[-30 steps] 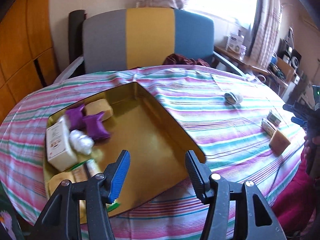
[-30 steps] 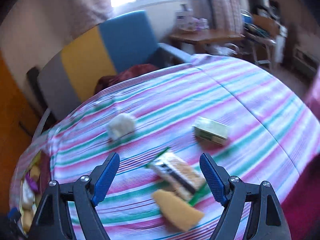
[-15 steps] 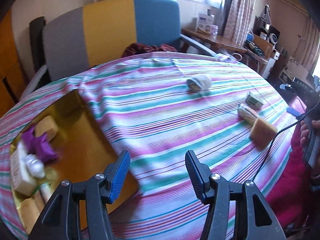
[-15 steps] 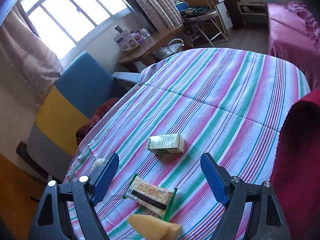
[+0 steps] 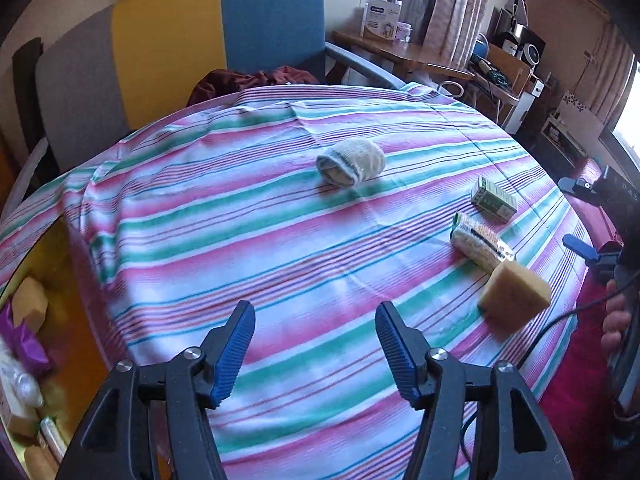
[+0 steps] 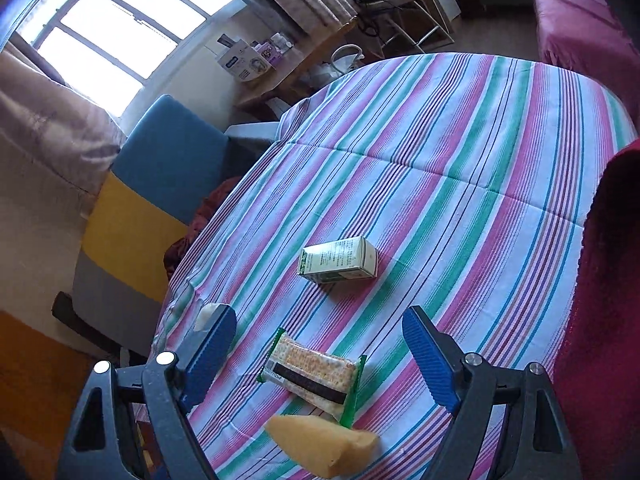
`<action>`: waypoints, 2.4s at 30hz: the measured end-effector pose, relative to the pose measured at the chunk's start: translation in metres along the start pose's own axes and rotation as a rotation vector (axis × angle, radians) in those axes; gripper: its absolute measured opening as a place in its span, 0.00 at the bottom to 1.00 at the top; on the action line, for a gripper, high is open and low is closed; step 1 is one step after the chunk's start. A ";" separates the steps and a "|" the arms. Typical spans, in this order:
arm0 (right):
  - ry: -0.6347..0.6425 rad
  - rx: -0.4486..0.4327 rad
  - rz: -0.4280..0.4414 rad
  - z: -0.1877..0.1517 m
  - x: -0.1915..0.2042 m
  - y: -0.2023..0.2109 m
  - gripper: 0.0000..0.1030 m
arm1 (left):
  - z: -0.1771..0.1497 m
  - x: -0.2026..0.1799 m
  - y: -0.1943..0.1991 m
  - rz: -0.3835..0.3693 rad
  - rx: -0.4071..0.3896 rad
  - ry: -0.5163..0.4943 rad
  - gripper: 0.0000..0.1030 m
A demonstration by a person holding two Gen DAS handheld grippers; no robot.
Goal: Organize objects
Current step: 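Grasp the beige knit sock with the left tool, then lift the beige sock with the left tool while the right tool reaches the yellow sponge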
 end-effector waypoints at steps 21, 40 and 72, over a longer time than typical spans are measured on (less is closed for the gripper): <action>-0.003 0.141 0.085 -0.013 0.007 -0.022 0.85 | 0.125 -0.047 -0.106 0.012 -0.019 -0.144 0.90; 0.044 0.191 0.052 -0.017 0.011 -0.034 0.85 | 0.086 -0.024 -0.134 0.044 0.027 -0.154 0.61; 0.492 0.599 0.149 -0.117 0.077 -0.074 0.87 | -0.056 0.021 0.038 -0.033 -0.090 0.033 0.61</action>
Point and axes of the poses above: each gripper's, at about its wrist camera, not at the fingertips, and y roughly against the way its jaws point, x to its left, z to its top, the point moved 4 cm from there along -y, roughly the way its jaws point
